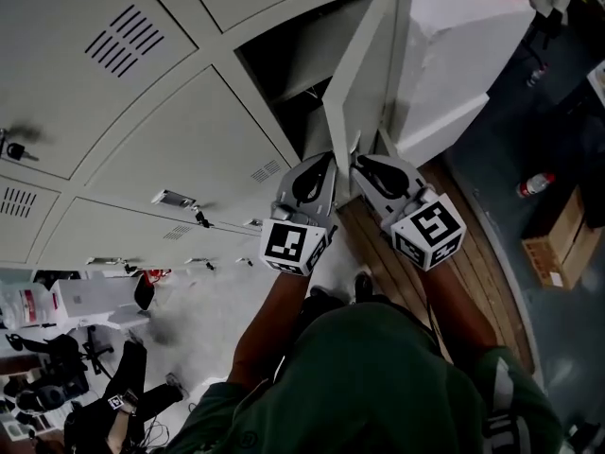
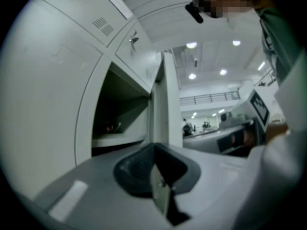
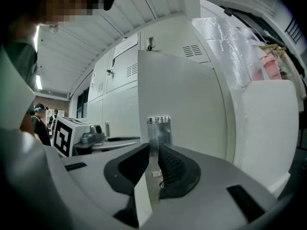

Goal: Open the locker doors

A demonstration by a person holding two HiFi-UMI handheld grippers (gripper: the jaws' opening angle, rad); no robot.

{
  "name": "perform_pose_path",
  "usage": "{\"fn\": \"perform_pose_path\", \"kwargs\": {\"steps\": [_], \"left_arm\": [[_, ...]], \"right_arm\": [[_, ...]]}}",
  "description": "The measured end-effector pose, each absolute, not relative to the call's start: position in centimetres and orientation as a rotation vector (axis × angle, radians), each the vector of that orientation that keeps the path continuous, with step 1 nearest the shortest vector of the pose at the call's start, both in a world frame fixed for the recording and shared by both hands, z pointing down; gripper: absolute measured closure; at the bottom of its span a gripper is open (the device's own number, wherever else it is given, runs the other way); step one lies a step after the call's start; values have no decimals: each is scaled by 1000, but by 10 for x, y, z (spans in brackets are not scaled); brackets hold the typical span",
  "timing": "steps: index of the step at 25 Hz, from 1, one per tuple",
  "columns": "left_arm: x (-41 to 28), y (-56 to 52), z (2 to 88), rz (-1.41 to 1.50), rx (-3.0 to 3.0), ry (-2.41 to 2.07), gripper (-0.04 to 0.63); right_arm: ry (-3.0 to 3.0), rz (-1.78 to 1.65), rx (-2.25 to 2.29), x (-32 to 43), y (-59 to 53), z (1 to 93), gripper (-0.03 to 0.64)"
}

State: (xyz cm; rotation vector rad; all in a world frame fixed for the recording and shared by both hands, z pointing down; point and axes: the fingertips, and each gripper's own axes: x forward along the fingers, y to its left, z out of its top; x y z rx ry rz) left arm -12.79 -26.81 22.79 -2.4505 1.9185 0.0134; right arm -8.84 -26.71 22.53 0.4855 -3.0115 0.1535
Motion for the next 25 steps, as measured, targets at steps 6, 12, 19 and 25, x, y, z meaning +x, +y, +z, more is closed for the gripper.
{"fn": "perform_pose_path", "kwargs": {"steps": [6, 12, 19, 25], "left_arm": [[-89, -274, 222, 19, -2510, 1802, 595], [-47, -286, 232, 8, -2599, 1712, 595], [-5, -303, 242, -40, -2670, 1607, 595], [19, -316, 249, -41, -2717, 1559, 595]], "right_arm": [[-2994, 175, 611, -51, -270, 228, 565], [-2965, 186, 745, -11, -282, 230, 565], [-2922, 195, 898, 33, -299, 232, 565], [-2892, 188, 990, 59, -310, 234, 565]]}}
